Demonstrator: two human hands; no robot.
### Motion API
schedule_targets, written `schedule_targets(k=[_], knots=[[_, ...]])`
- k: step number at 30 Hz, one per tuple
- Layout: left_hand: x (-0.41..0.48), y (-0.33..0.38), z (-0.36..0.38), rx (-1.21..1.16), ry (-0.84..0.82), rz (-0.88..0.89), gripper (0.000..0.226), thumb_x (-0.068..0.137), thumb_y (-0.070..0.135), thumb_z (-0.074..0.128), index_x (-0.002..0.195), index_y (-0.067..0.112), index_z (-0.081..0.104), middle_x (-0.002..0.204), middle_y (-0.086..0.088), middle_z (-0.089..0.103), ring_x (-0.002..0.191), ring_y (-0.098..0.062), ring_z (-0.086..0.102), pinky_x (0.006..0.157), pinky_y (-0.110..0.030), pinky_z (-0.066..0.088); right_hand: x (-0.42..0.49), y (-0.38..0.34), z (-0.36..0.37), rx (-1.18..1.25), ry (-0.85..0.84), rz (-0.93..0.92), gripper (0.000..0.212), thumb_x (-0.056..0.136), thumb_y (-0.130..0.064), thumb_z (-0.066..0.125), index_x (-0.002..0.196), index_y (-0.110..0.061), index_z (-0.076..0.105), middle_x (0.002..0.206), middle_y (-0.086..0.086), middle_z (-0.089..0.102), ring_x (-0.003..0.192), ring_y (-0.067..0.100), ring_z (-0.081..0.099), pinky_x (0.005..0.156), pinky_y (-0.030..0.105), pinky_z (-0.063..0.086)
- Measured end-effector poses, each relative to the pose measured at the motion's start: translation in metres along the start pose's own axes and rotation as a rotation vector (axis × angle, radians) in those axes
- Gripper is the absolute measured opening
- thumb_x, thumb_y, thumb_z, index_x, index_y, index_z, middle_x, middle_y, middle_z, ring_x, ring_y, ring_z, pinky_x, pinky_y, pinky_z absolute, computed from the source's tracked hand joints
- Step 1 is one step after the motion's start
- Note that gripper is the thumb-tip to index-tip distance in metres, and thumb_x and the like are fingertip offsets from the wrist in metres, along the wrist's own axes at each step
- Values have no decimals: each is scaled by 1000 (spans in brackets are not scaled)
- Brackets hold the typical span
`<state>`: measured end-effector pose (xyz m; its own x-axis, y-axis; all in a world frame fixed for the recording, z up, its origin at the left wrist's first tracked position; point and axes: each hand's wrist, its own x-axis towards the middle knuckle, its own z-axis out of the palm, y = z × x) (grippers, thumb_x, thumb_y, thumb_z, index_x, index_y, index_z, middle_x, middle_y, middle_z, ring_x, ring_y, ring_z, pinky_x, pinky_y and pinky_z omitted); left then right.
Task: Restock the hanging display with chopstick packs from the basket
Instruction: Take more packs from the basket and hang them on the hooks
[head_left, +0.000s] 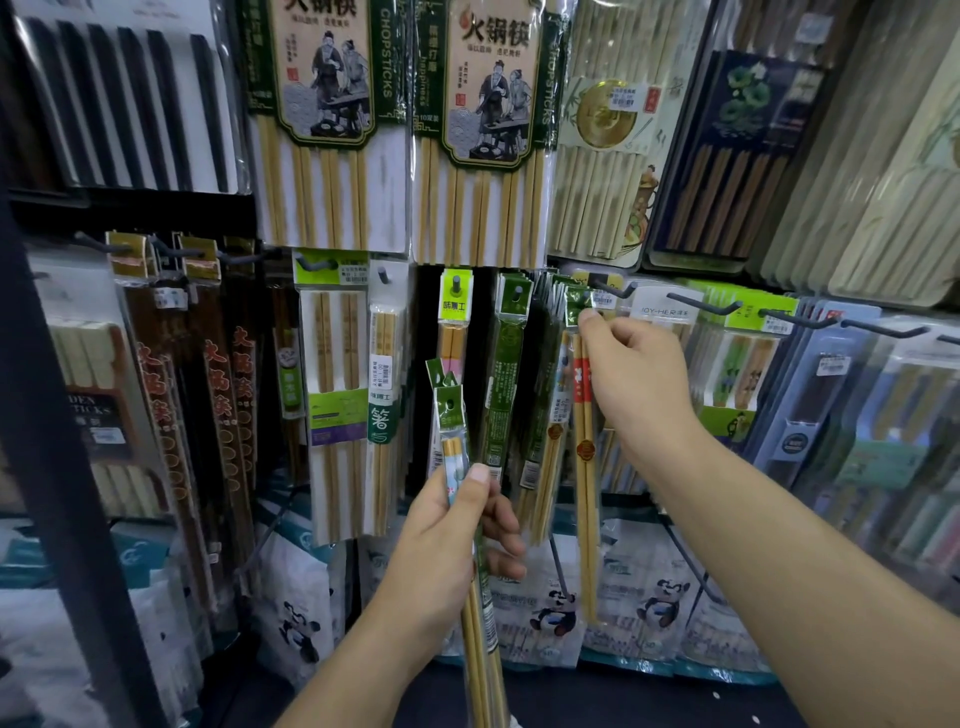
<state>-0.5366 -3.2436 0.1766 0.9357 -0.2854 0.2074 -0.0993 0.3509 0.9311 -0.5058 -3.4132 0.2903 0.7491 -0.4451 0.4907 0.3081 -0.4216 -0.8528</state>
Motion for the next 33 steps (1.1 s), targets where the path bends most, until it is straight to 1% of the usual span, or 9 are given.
schedule_targets(k=[2, 5, 7, 11, 13, 17, 21, 25, 33], knots=[[0, 0, -1, 10, 2, 1, 32, 105, 34, 48, 101, 3, 55, 74, -7, 64, 61, -20, 61, 55, -30, 55, -2, 2, -1, -38, 12, -2, 52, 101, -43, 56, 69, -2, 54, 58, 9, 58, 58, 30, 60, 65, 48, 59], [1, 1, -2, 17, 1, 16, 36, 92, 45, 56, 95, 9, 54, 70, -3, 54, 55, -15, 47, 50, -27, 44, -10, 5, -2, -95, 75, -11, 34, 98, -45, 61, 81, -16, 57, 59, -10, 57, 51, 2, 53, 53, 22, 44], [2, 1, -1, 12, -25, 31, 34, 88, 46, 58, 92, 13, 51, 67, 0, 46, 53, -13, 36, 47, -27, 32, -20, 5, -2, -135, 104, -37, 26, 95, -44, 65, 87, -21, 56, 71, -9, 58, 61, 1, 53, 57, 21, 40], [0, 1, 2, 36, -65, 50, 20, 87, 47, 60, 86, 27, 59, 59, 9, 40, 50, -9, 32, 46, -25, 27, -47, 2, 6, -47, -207, -123, 16, 92, -34, 73, 82, -25, 66, 70, -17, 63, 64, -4, 55, 59, 12, 45], [-2, 3, 3, -25, -85, 34, 25, 95, 51, 60, 83, 30, 62, 64, 6, 42, 51, -9, 33, 47, -24, 26, -58, 3, 12, -15, -378, -130, 11, 91, -30, 76, 86, -24, 68, 72, -16, 65, 65, -4, 56, 62, 15, 48], [-4, 6, 1, -155, -120, -12, 32, 93, 51, 58, 89, 21, 68, 73, -7, 53, 52, -12, 40, 45, -25, 29, -59, 3, 15, 68, -437, -2, 11, 91, -26, 77, 98, -25, 68, 74, -10, 69, 67, 2, 63, 64, 26, 59], [-4, 4, 1, -165, -171, 27, 36, 97, 47, 57, 99, 15, 71, 78, -16, 66, 52, -16, 53, 42, -25, 39, -57, 0, 12, 142, -460, 110, 11, 92, -25, 76, 100, -18, 72, 71, -4, 69, 58, 5, 62, 54, 16, 49], [-3, 4, 1, -162, -168, 21, 51, 89, 53, 62, 108, 6, 64, 78, -16, 65, 52, -17, 53, 43, -26, 41, -57, 0, 11, 257, -475, 224, 17, 90, -24, 77, 96, -10, 71, 69, -1, 67, 54, 10, 59, 47, 18, 44], [-3, 5, 0, -57, -104, 55, 41, 90, 46, 58, 107, 8, 57, 71, -4, 63, 50, -12, 48, 42, -24, 38, -57, 1, 13, 70, -381, 52, 13, 87, -34, 80, 81, -23, 77, 73, -1, 72, 66, 3, 64, 57, 13, 49]])
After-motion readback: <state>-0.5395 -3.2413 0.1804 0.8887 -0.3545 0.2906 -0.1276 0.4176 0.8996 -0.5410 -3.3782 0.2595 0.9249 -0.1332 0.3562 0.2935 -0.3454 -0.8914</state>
